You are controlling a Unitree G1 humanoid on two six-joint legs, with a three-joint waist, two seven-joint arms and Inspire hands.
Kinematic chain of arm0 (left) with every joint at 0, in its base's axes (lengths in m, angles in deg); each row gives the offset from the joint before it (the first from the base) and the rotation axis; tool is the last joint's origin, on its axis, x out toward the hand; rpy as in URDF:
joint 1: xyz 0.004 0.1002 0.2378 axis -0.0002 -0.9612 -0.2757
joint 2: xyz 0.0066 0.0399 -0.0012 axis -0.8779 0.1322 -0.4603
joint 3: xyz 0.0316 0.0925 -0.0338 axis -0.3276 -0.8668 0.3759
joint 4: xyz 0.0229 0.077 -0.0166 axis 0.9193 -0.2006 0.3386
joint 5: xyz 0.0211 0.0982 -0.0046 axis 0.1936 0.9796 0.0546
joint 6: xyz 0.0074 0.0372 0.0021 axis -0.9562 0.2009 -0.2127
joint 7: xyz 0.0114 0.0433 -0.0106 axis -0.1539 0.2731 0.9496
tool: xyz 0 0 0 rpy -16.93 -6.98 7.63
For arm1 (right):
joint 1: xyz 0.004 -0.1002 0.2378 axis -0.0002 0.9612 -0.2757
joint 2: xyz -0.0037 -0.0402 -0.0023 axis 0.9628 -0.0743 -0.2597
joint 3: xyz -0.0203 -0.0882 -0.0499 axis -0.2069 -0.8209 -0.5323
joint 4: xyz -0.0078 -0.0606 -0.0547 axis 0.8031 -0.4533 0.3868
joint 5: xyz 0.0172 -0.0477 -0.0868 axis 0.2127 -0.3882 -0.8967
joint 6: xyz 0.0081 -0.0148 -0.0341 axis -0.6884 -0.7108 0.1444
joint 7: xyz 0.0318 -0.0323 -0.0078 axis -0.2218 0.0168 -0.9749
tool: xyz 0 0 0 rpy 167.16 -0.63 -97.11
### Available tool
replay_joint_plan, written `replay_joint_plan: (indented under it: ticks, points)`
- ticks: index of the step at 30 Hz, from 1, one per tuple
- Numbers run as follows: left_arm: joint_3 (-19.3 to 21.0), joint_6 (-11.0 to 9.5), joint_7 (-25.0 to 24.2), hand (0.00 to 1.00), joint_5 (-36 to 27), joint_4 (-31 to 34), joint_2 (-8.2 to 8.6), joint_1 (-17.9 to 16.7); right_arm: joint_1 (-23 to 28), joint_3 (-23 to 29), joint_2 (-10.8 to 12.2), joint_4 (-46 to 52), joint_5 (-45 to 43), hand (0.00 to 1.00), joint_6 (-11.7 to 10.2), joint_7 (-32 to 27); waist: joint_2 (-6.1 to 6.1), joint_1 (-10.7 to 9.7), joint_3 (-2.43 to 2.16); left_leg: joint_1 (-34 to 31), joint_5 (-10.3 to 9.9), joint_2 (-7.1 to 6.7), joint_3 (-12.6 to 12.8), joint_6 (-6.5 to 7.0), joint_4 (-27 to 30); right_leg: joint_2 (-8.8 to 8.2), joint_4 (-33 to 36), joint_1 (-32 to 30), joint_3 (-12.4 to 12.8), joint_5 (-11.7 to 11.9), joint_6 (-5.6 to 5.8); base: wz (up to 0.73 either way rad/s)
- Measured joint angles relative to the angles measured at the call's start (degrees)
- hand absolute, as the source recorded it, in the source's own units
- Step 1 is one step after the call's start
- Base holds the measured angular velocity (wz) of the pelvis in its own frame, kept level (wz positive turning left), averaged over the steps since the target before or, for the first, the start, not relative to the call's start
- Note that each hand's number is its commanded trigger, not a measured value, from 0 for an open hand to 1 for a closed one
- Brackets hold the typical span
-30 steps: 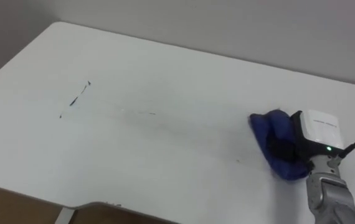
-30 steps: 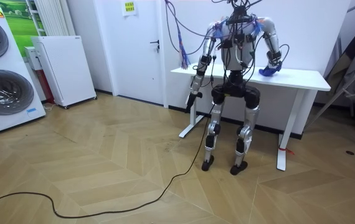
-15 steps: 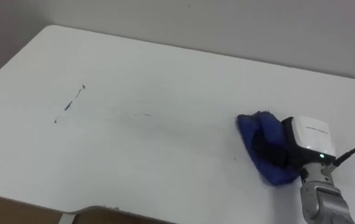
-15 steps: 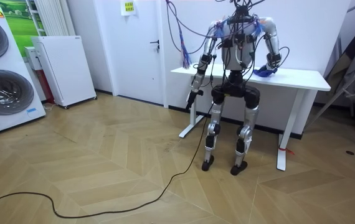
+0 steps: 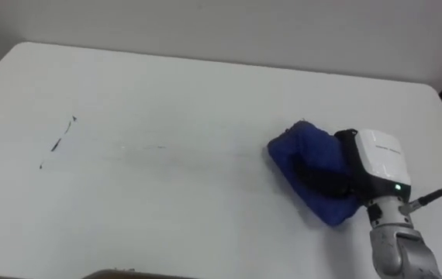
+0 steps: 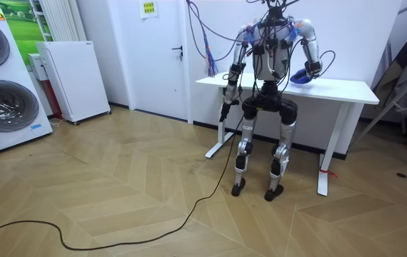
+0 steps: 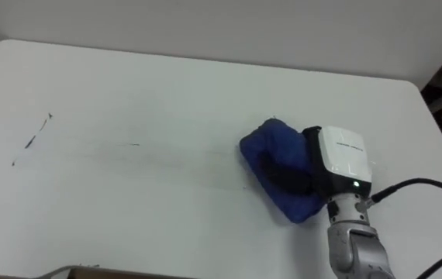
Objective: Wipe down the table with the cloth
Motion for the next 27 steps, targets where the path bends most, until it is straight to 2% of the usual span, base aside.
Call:
replay_joint_plan:
  ticks: [1, 2, 5, 6, 7, 8, 10, 13, 15, 19, 23, 24, 25, 26, 27]
  points:
    - [0.0, 0.0, -0.1, 0.0, 0.0, -0.6, 0.0, 0.0, 0.0, 0.4, 0.0, 0.7, 0.1, 0.69, -0.2, 0.0, -0.03, 0.0, 0.0, 0.0, 0.0, 0.0, 0.0, 0.0, 0.0, -0.01, 0.0, 0.0, 0.0, 0.0, 0.0, 0.0]
    - [0.0, 0.1, -0.3, 0.0, 0.0, -1.1, 0.0, 0.1, 0.0, 0.8, 0.0, 1.5, 0.1, 1.0, -0.3, 0.1, -0.11, -0.1, 0.03, 0.0, 0.0, -0.01, 0.0, 0.0, 0.0, -0.02, 0.0, 0.0, 0.0, 0.0, 0.01, 0.0]
    - [0.1, 0.0, -0.6, 0.0, 0.1, -1.1, -0.03, -0.4, 0.0, 1.9, 0.0, 4.4, 0.9, 1.0, -0.5, 0.4, -0.21, -0.6, 0.13, 0.1, 0.0, -0.01, 0.0, 0.0, 0.0, -0.02, 0.0, 0.1, 0.0, 0.0, 0.03, 0.0]
    - [0.1, 0.0, -0.7, 0.0, 0.1, -1.1, -0.05, -0.5, -0.1, 2.0, 0.0, 5.0, 1.0, 0.9, -0.6, 0.4, -0.21, -0.7, 0.14, 0.1, 0.0, -0.01, 0.0, 0.0, 0.0, -0.02, 0.0, 0.1, 0.0, 0.0, 0.04, 0.0]
    - [0.1, 0.0, -0.9, 0.0, 0.1, -1.1, -0.13, -0.7, -0.1, 2.4, 0.0, 5.9, 1.3, 0.58, -1.3, 0.4, -0.25, -0.8, 0.16, 0.1, 0.0, -0.01, 0.0, 0.0, 0.0, -0.02, 0.0, 0.1, 0.0, 0.0, 0.04, 0.0]
    - [0.1, 0.0, -1.2, 0.0, 0.1, -1.1, -0.24, -0.7, -0.1, 2.8, 0.0, 6.7, 1.5, 0.53, -1.8, 0.4, -0.26, -1.0, 0.26, 0.1, 0.0, -0.01, 0.0, 0.0, 0.0, -0.02, 0.0, 0.1, 0.0, 0.0, 0.05, 0.0]
    - [0.2, -0.3, -1.7, 0.0, 0.1, -1.5, -0.5, -0.8, -0.1, 3.8, 0.0, 7.5, 1.6, 0.23, -2.6, 0.4, -0.59, -1.1, 0.52, 0.1, 0.0, -0.08, 0.0, 0.0, 0.0, -0.14, 0.5, -0.1, 0.0, -0.3, 0.09, 0.0]
    - [0.2, -0.7, -1.8, 0.0, 0.1, -2.3, -1.53, -0.4, -0.2, 4.6, -0.1, 7.6, 1.7, 0.15, -2.7, 0.3, -1.17, -1.4, 0.59, 0.0, 0.0, -0.03, -0.2, 0.0, -0.1, 0.05, 0.6, -0.3, 0.6, -0.6, -0.02, 0.01]
    - [0.2, -0.9, -1.9, 0.0, 0.1, -2.3, -1.6, -0.3, -0.2, 5.3, -0.2, 7.6, 2.4, 0.0, -2.8, 0.3, -1.31, -1.3, 0.52, -0.2, 0.0, -0.04, -0.2, 0.0, -0.1, 0.05, 0.6, -0.4, 0.6, -0.6, -0.02, 0.0]
    - [0.1, -0.9, -1.9, 0.0, 0.1, -2.3, -1.61, -0.3, -0.3, 5.5, -0.3, 7.3, 4.2, 0.0, -3.3, -0.3, -1.44, -1.3, 0.43, -0.2, 0.0, -0.04, -0.1, 0.0, 0.0, 0.0, 0.5, -0.3, 0.4, -0.6, -0.01, 0.0]
    - [0.1, -1.0, -1.9, 0.0, 0.1, -2.3, -1.55, -0.3, -0.3, 5.4, -0.3, 7.3, 1.7, 0.0, -3.4, -0.3, -1.43, -1.2, 0.43, -0.1, 0.0, -0.04, -0.1, 0.0, 0.1, -0.05, 0.5, -0.1, 0.2, -0.6, 0.0, 0.0]
    - [0.1, -1.0, -1.9, 0.0, 0.1, -2.3, -1.55, -0.3, -0.3, 5.3, -0.3, 7.3, 1.2, 0.15, -3.4, -0.3, -1.43, -1.2, 0.43, -0.1, 0.0, -0.04, -0.1, 0.0, 0.1, -0.07, 0.4, 0.0, 0.2, -0.6, 0.0, 0.04]
    - [0.1, -1.0, -1.9, 0.0, 0.3, -2.3, -1.55, -0.3, -0.3, 5.2, -0.3, 7.3, 0.3, 0.56, -3.4, -0.3, -1.5, -1.2, 0.4, -0.1, 0.0, -0.05, -0.1, 0.0, 0.1, -0.1, 0.5, 0.0, 0.1, -0.6, 0.01, 0.0]
    - [0.1, -1.0, -1.9, 0.0, 0.3, -2.3, -1.55, -0.3, -0.3, 5.2, -0.3, 7.3, -0.4, 0.75, -3.4, -0.3, -1.56, -1.2, 0.38, -0.1, 0.0, -0.05, -0.1, 0.0, 0.1, -0.1, 0.5, 0.0, 0.1, -0.6, 0.01, 0.0]
    - [0.1, -1.0, -1.9, 0.0, 0.3, -2.3, -1.55, -0.3, -0.3, 5.2, -0.3, 7.3, -0.5, 1.0, -3.4, -0.3, -1.6, -1.2, 0.36, -0.1, 0.0, -0.05, -0.1, 0.0, 0.2, -0.1, 0.5, 0.0, 0.1, -0.6, 0.01, 0.0]
